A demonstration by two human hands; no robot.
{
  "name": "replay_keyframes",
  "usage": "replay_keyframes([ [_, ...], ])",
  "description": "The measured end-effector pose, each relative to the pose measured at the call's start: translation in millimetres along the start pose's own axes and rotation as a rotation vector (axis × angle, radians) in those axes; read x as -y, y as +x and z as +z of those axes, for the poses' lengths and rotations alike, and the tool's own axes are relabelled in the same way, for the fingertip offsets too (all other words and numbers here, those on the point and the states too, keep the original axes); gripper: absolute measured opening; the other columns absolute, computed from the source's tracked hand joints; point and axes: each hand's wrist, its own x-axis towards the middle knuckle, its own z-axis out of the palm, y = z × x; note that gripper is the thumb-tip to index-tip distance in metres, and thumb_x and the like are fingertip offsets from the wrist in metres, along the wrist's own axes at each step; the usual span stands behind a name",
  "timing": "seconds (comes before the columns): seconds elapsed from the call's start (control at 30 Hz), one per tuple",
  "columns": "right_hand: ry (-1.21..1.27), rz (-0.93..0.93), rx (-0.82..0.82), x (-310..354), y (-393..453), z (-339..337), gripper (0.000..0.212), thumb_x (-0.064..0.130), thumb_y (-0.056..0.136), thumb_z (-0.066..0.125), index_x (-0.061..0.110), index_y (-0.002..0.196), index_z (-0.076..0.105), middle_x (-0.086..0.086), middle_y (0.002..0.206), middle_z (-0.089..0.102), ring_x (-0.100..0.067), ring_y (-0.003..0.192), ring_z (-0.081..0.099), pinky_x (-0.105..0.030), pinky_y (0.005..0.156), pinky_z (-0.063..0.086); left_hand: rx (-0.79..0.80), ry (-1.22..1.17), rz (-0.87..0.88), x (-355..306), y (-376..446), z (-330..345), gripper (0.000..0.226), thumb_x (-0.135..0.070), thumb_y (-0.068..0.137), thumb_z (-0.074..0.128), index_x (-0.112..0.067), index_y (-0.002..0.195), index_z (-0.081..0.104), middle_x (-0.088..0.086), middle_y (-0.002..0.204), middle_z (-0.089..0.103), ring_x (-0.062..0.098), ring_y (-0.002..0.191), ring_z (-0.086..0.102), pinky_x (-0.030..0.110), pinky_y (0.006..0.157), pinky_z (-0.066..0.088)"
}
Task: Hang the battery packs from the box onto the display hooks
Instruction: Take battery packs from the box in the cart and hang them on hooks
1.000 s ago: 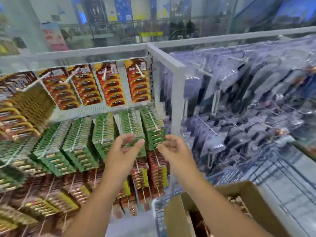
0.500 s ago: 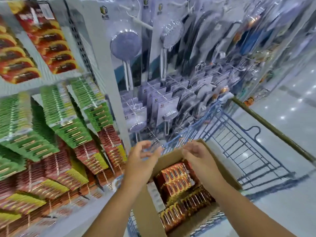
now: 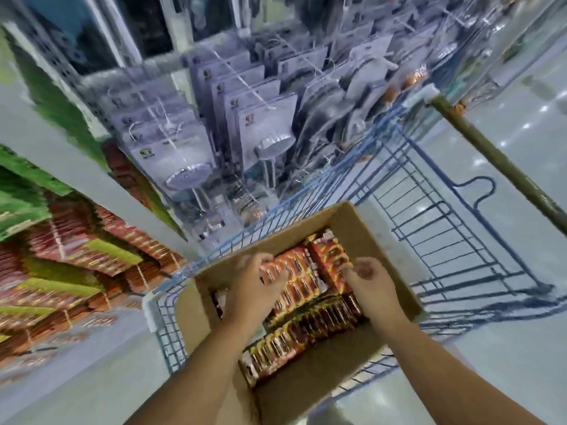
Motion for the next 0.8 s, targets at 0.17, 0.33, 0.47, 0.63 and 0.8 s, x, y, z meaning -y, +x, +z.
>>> replay_keyframes([
  [0.17,-0.165,-0.003,0.034,-36.1,58.1,14.6,0.033,0.034,0.094,0.072,0.023,0.124,0.061,0.011,0.106,0.059,-0.005,0.097,0.06,-0.029,0.09,0.051,0.009,0.113,-0.076,22.7,36.4,63.0,0.038,-0.052,0.095,0.068,-0.032,0.127,0.06,-0.007,0.133,0.05,0.011,0.107,0.059,0.031,0.079,0.046],
  [0.33,-0.366,-0.006,0.035,-66.5,101.3,43.1,0.05,0.041,0.094,0.071,0.016,0.135,0.058,0.001,0.121,0.058,-0.025,0.126,0.055,-0.044,0.11,0.047,-0.029,0.179,-0.109,47.1,74.7,116.2,0.041,-0.047,0.097,0.068,-0.025,0.131,0.061,0.0,0.137,0.054,0.022,0.128,0.052,0.034,0.096,0.047],
  [0.47,-0.534,-0.027,0.002,-82.7,114.2,68.3,0.057,0.045,0.097,0.065,0.013,0.143,0.051,-0.011,0.14,0.049,-0.031,0.131,0.05,-0.048,0.111,0.046,-0.018,0.446,0.031,66.9,94.7,145.0,0.057,-0.045,0.099,0.065,-0.018,0.148,0.052,0.006,0.151,0.048,0.026,0.14,0.043,0.041,0.111,0.042],
  [0.63,-0.735,-0.058,-0.022,-95.3,122.9,83.7,0.064,0.043,0.103,0.057,0.008,0.152,0.037,-0.018,0.156,0.039,-0.035,0.144,0.041,-0.049,0.119,0.038,-0.021,0.662,0.093,85.7,108.7,168.1,0.069,-0.042,0.093,0.074,-0.015,0.15,0.046,0.012,0.154,0.046,0.032,0.143,0.037,0.044,0.118,0.033],
  [0.8,-0.872,-0.07,-0.043,-100.0,125.8,85.1,0.069,0.045,0.104,0.051,0.006,0.157,0.03,-0.018,0.157,0.037,-0.035,0.144,0.038,-0.051,0.115,0.035,-0.04,0.807,0.055,91.2,111.9,167.6,0.08,-0.055,0.092,0.069,-0.013,0.155,0.041,0.013,0.145,0.049,0.033,0.133,0.041,0.046,0.109,0.034],
])
